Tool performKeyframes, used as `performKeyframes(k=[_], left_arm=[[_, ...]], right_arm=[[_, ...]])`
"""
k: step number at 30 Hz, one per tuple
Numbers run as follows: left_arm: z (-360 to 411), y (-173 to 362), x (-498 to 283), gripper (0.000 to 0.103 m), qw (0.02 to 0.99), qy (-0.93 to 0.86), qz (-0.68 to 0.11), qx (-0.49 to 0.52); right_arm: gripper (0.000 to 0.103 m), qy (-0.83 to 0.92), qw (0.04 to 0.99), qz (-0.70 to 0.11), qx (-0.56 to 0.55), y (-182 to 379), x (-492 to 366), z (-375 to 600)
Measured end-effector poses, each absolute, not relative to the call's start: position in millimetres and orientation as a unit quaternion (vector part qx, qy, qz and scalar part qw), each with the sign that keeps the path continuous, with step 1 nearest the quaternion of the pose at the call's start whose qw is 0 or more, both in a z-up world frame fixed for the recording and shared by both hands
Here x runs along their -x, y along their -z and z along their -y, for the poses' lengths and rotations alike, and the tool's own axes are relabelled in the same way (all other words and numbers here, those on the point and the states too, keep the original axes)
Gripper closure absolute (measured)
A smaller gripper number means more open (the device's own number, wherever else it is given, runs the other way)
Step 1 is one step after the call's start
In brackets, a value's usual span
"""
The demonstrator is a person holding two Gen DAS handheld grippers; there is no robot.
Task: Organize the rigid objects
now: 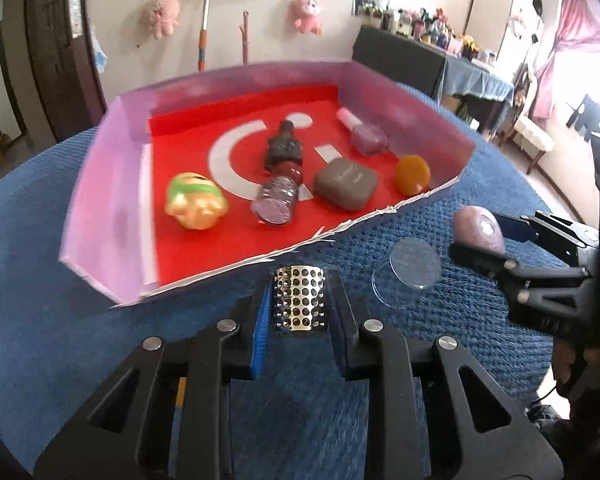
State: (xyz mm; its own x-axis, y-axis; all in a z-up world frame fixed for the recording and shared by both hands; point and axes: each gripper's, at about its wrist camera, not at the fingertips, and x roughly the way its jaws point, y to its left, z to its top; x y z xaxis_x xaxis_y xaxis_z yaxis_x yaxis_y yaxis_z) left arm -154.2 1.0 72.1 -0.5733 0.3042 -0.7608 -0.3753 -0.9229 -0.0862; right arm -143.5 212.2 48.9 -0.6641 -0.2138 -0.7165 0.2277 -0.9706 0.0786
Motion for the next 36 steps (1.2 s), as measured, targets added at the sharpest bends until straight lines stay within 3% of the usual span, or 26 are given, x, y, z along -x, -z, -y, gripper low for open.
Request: performKeyframes(k=[7,26,36], left_arm=[[22.2,-82.5,126.8,0.079,0.181,-0.898,-0.021,0.4],[26.7,-46.0,86.7,0.079,0.179,-0.891,-0.003,0.418],[22.3,-87.2,104.1,0.079,0.191,-0.9,-0.004,0.391]], right_arm=[[0.046,0.922,0.115,0.016,-0.369,-68.1,122.2,-230.6],[0.046,0.915,0.123,0.01,-0.383,-37.8,82.1,-223.4],[0.046,0.92,0.146,0.007,-0.364,-67.2,96.7,-213.6]])
